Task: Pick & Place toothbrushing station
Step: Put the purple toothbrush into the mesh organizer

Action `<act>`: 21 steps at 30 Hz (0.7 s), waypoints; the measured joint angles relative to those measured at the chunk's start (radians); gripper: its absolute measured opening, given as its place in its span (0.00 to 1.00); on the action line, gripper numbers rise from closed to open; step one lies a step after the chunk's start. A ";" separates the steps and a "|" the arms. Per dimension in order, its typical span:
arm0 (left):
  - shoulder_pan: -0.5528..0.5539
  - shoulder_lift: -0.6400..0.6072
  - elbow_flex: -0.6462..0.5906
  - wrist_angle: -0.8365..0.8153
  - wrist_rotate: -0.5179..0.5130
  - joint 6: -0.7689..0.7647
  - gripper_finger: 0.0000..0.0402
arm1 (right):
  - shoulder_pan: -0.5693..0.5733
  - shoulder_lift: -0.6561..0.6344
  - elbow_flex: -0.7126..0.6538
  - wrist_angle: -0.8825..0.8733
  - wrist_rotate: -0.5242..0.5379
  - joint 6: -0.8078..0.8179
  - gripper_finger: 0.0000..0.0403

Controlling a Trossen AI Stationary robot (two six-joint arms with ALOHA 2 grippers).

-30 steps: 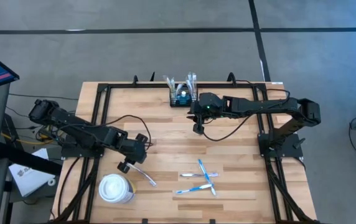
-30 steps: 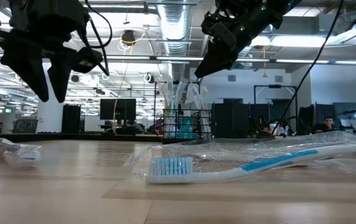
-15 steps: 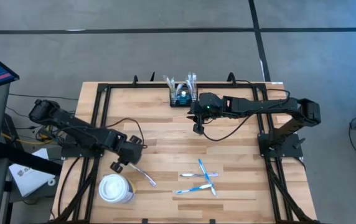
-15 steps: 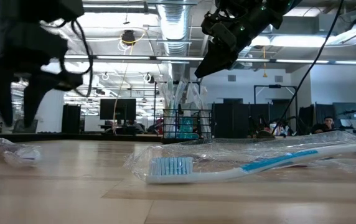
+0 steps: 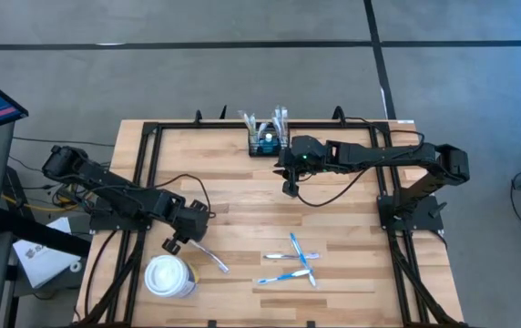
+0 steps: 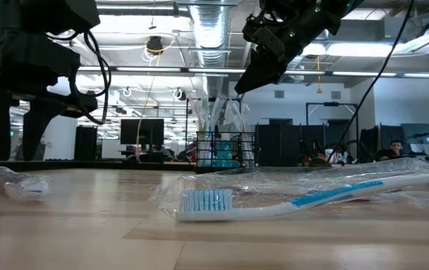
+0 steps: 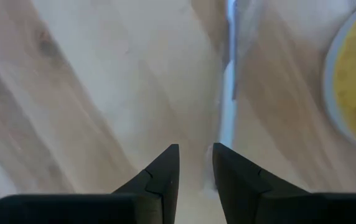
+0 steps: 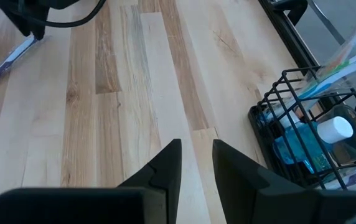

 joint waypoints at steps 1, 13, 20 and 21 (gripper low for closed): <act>0.000 0.000 0.000 0.008 0.012 -0.009 0.22 | 0.000 0.000 0.000 0.000 0.000 0.000 0.20; -0.072 0.000 0.000 0.011 0.020 -0.068 0.22 | 0.003 0.000 0.000 0.000 0.000 0.026 0.20; -0.096 -0.001 0.000 0.011 -0.031 -0.069 0.22 | 0.007 0.000 0.000 0.000 0.000 0.026 0.20; -0.096 -0.001 0.000 0.011 -0.037 -0.069 0.22 | 0.007 0.000 0.000 0.000 0.000 0.026 0.20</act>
